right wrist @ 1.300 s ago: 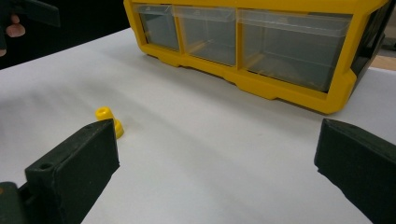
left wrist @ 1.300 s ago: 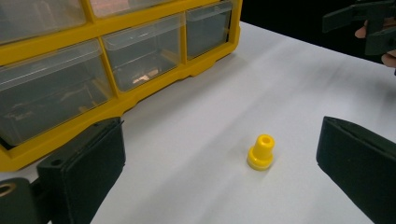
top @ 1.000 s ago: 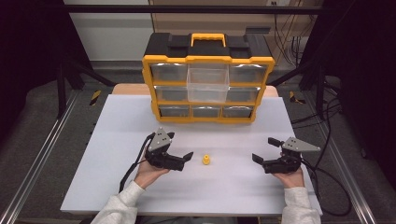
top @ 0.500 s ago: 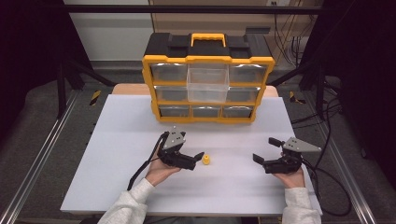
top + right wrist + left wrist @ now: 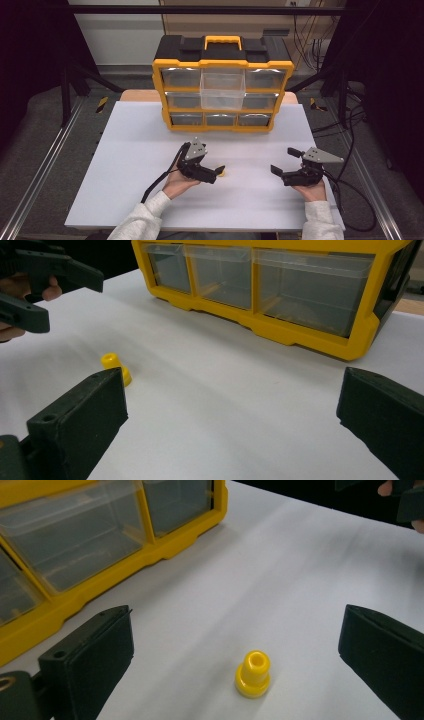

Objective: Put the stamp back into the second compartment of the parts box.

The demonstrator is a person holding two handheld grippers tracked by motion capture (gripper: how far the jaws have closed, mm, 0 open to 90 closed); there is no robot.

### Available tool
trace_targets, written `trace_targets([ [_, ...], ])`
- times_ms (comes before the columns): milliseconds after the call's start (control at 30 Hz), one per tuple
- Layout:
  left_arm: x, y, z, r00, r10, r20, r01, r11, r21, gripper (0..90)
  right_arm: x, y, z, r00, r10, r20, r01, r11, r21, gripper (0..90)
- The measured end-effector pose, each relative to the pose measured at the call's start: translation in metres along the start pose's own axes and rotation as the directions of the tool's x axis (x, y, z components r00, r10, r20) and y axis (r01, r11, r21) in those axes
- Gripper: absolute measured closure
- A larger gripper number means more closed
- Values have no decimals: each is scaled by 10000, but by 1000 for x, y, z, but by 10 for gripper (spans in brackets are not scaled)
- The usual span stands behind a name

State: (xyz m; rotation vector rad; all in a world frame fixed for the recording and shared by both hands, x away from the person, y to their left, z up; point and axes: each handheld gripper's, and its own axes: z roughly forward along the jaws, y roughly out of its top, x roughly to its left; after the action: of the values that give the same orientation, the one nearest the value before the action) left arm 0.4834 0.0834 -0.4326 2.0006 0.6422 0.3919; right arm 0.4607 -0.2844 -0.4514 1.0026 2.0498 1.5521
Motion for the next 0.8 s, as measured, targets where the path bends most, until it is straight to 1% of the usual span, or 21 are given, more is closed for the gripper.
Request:
trace_targets([
  [100, -2, -2, 5, 10000, -13, 91, 11, 9999, 143, 5, 0, 0, 0, 10000, 7, -18, -7, 10000, 30, 3],
  [233, -3, -4, 9, 9997, -78, 219, 74, 9997, 216, 5, 0, 0, 0, 10000, -6, -24, 6, 10000, 42, 3],
  [433, -5, -8, 19, 9994, -9, 359, -10, 9986, 529, 5, 0, 0, 1, 10000, -51, -65, 51, 10000, 37, 3],
  [500, -6, -10, 21, 9993, 79, 361, -102, 9979, 632, 5, 0, 0, 1, 10000, -48, -73, 48, 10000, 25, 3],
  [633, -5, -11, 24, 9993, -12, 364, -15, 9974, 727, 5, 0, -1, 1, 10000, -44, -71, 44, 10000, 58, 3],
  [800, -5, -13, 27, 9993, -85, 361, 50, 9953, 963, 7, 0, -1, 1, 10000, -52, -64, 52, 10000, 79, 3],
])
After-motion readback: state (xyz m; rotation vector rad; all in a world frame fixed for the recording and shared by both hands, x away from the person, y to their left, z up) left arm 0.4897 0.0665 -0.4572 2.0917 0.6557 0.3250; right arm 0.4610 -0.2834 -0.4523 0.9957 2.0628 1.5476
